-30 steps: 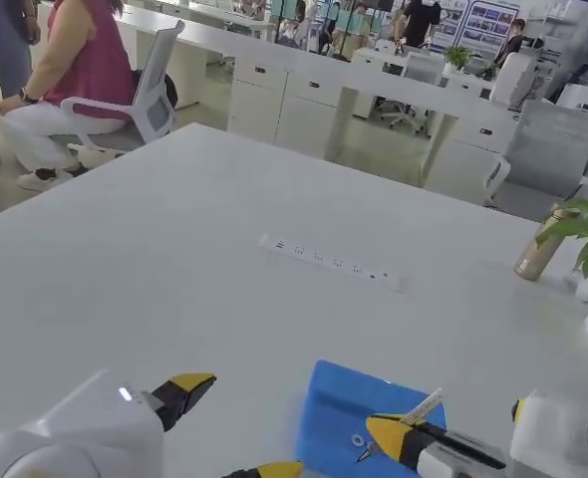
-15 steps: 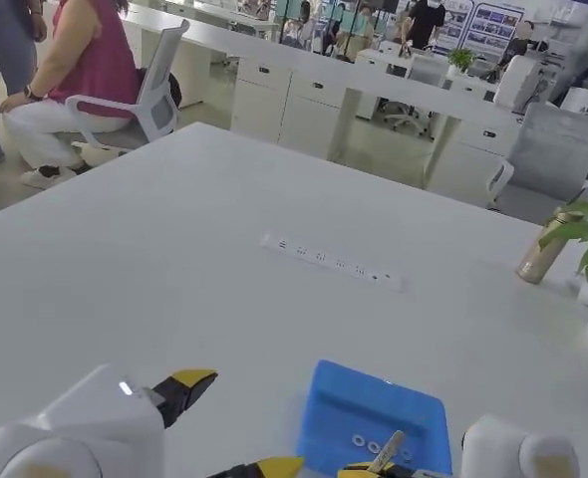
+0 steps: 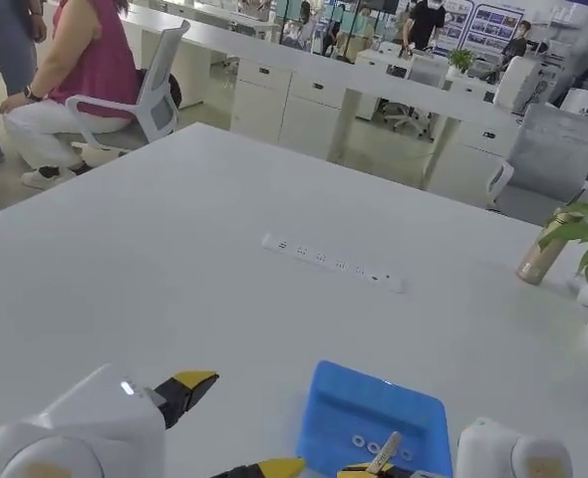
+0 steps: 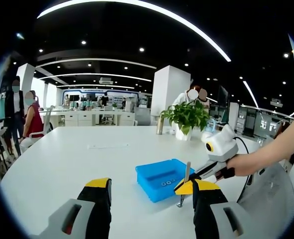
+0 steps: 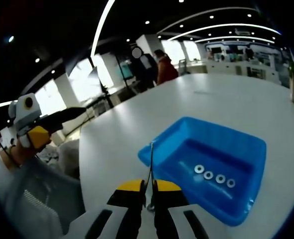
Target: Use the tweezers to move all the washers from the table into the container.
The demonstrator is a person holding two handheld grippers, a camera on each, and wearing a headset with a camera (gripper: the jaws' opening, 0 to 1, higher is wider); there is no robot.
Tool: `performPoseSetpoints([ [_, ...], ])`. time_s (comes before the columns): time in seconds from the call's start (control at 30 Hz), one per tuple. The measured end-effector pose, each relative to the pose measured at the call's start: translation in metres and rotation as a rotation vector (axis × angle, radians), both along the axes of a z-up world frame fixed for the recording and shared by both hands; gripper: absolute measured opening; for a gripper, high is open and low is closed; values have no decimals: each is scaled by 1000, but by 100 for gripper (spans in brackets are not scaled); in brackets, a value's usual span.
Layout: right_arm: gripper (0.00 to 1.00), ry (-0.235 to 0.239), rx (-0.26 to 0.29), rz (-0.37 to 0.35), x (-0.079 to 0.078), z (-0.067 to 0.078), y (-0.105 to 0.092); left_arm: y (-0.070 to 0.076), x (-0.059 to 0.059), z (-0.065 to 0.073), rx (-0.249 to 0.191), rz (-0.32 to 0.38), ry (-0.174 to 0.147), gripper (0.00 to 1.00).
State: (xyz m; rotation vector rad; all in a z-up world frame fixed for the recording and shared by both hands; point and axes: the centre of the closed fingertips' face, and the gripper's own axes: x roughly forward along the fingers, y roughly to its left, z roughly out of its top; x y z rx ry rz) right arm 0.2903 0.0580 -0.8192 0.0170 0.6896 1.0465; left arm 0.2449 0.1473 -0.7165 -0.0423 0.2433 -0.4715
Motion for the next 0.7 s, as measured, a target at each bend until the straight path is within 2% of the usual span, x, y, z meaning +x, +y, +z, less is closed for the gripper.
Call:
performPoseSetpoints([
  [0.23,5,-16,-11,22,-1,-3,1,0,0,0,0,2,0,66],
  [0.4,5,-81,-38,91,-7,-3,3,1,0,0,-1,3,-2,66],
  [0.6,5,-202,-122,215,-18,-7,8,-1,0,0,4,-4,0,66],
  [0.7,5,-222,-139,243,-23,-8,12,-1,0,0,4,-3,-2,66],
])
